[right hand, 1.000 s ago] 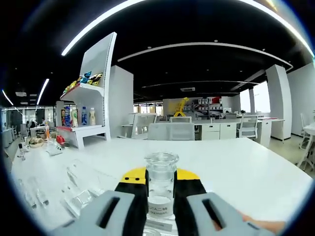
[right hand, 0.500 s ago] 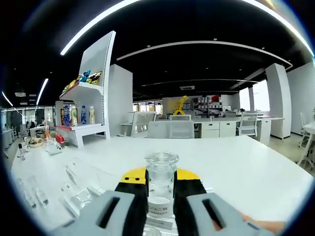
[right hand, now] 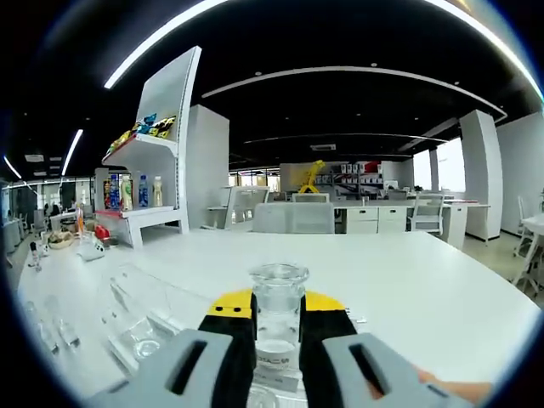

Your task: Identify the label on the chemical reagent bottle, grasp the chemical reagent bottle, and place it in the designated position on the reagent rack

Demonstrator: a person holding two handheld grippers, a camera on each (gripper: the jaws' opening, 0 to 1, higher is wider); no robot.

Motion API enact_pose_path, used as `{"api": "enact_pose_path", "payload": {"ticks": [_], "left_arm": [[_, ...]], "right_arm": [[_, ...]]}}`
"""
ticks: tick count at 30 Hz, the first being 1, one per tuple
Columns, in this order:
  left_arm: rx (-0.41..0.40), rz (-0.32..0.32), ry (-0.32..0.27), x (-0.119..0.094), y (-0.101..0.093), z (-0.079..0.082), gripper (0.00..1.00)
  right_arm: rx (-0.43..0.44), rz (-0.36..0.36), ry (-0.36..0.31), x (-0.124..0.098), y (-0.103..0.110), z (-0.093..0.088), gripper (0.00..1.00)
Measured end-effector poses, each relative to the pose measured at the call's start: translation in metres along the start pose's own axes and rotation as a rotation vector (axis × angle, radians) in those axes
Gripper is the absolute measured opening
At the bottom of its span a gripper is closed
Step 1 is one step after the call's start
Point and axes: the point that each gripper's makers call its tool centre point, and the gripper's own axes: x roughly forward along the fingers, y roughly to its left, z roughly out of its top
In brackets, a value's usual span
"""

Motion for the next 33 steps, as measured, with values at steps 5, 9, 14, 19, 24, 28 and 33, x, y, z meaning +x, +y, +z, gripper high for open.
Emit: {"api": "enact_pose_path", "payload": {"ticks": [5,9,14,19,24,28,33], "left_arm": [[0.002,0.003,0.003,0.0,0.0,-0.001,0.88],[0.003,0.005,0.007,0.0,0.001,-0.001,0.88],[0.002,0.004,0.007,0.001,0.0,-0.001,0.88],[0.002,0.001,0.011,0.002,-0.001,-0.001,0.88],[0.002,0.001,0.011,0.003,-0.001,-0.001,0.88],[0.003,-0.002,0.017,0.004,-0.002,-0.002,0.88],[0.0,-0.003,0.015,0.006,-0.003,-0.002,0.88]], "right_arm": [[0.004,-0.007,-0.005,-0.001,0.0,-0.004,0.15],[0.007,-0.007,-0.002,-0.001,0.0,-0.007,0.15],[0.001,-0.002,0.004,0.0,0.0,-0.011,0.16],[0.0,-0.001,0.023,0.002,-0.002,-0.017,0.16],[0.002,-0.005,0.036,0.004,-0.003,-0.022,0.16],[0.001,0.001,0.029,0.003,-0.001,-0.021,0.16],[0.014,0.017,0.037,0.003,-0.002,-0.022,0.16]]}}
